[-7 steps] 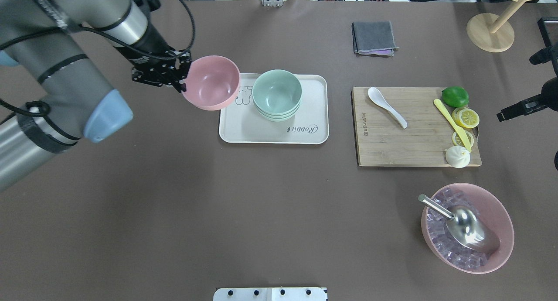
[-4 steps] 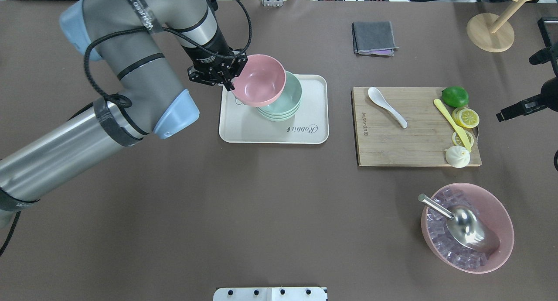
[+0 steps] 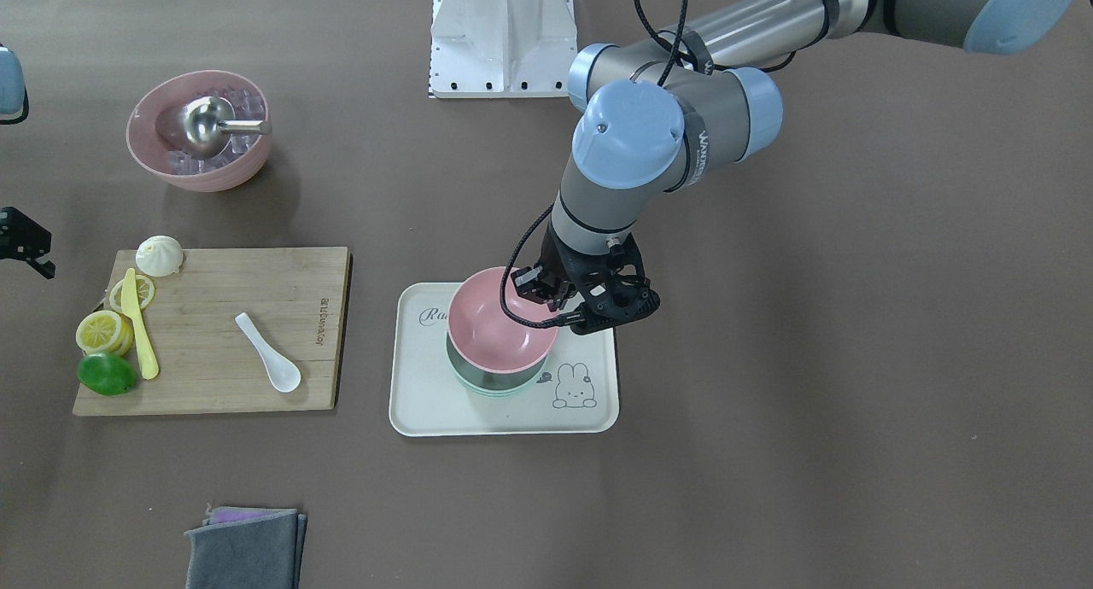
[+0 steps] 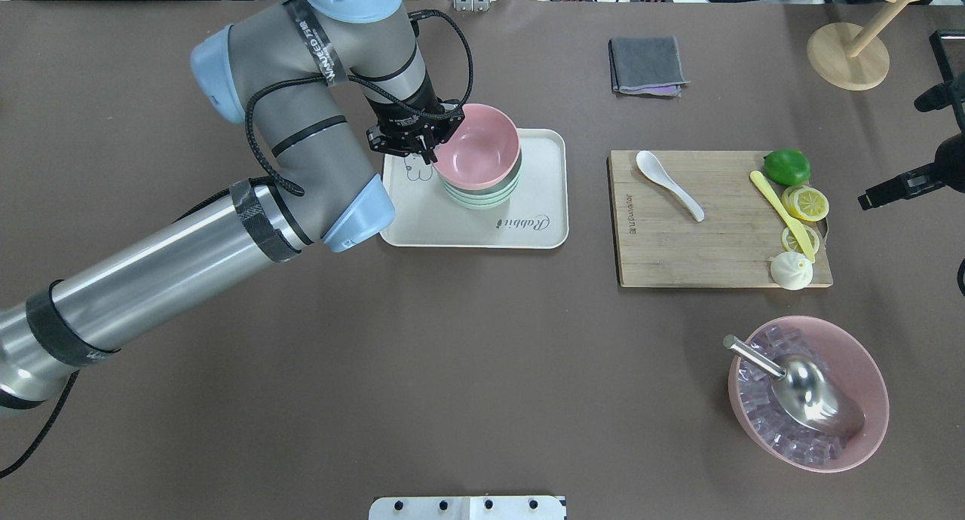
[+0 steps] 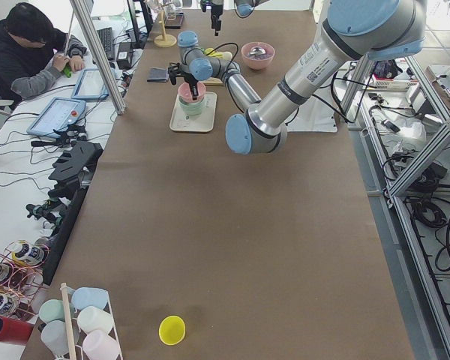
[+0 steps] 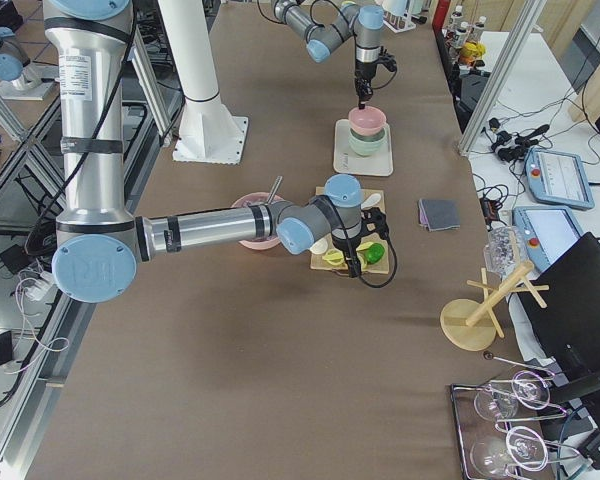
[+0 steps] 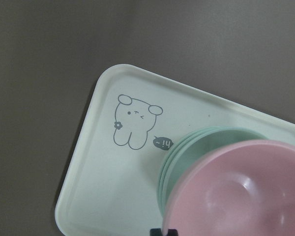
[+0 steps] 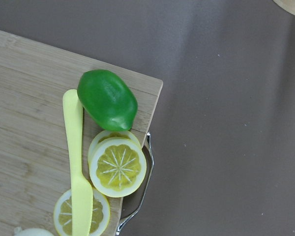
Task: Stack pink bowl on green and place spoon
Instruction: 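Lower the pink bowl onto the green bowls and open the left gripper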
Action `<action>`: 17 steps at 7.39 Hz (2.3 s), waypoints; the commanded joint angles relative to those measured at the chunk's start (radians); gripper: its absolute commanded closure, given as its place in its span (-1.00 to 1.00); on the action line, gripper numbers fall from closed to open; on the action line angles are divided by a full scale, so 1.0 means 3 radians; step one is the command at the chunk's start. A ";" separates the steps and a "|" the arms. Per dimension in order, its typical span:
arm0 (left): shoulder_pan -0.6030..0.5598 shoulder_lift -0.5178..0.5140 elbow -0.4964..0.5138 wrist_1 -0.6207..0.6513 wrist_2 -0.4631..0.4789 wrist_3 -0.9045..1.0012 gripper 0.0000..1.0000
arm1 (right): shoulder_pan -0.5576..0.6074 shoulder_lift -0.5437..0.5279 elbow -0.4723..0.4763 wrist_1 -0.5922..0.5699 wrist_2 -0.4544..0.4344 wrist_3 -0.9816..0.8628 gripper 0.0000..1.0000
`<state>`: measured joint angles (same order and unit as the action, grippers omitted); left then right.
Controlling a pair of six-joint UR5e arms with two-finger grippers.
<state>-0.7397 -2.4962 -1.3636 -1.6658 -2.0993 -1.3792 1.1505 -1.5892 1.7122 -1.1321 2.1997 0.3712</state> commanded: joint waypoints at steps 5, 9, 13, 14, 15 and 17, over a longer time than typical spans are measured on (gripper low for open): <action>0.0067 -0.0014 0.0163 -0.0164 0.0028 -0.0010 1.00 | 0.0000 0.0000 -0.0006 0.0000 0.0000 0.0000 -1.00; 0.0114 -0.0024 0.0261 -0.0312 0.0182 -0.0107 1.00 | 0.0000 0.0000 -0.0006 0.0000 0.0000 0.0000 -1.00; 0.0134 -0.0014 0.0261 -0.0338 0.0176 -0.0076 1.00 | 0.0000 0.0000 -0.0011 0.0000 0.0000 -0.0005 -1.00; 0.0134 0.0011 0.0255 -0.0459 0.0182 -0.0031 -0.48 | 0.0000 0.0000 -0.0016 0.0000 0.0000 0.0000 -1.00; 0.0129 0.0062 0.0235 -0.0622 0.0182 0.0015 -0.96 | 0.0000 0.0000 -0.0016 0.0000 0.0000 0.0000 -1.00; 0.0088 0.0063 0.0149 -0.0624 0.0141 0.0031 -0.97 | 0.0000 0.0000 -0.0016 0.0000 0.0000 0.0000 -1.00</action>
<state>-0.7044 -2.4796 -1.3002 -1.8469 -2.0482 -1.3744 1.1505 -1.5892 1.7074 -1.1321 2.1997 0.3712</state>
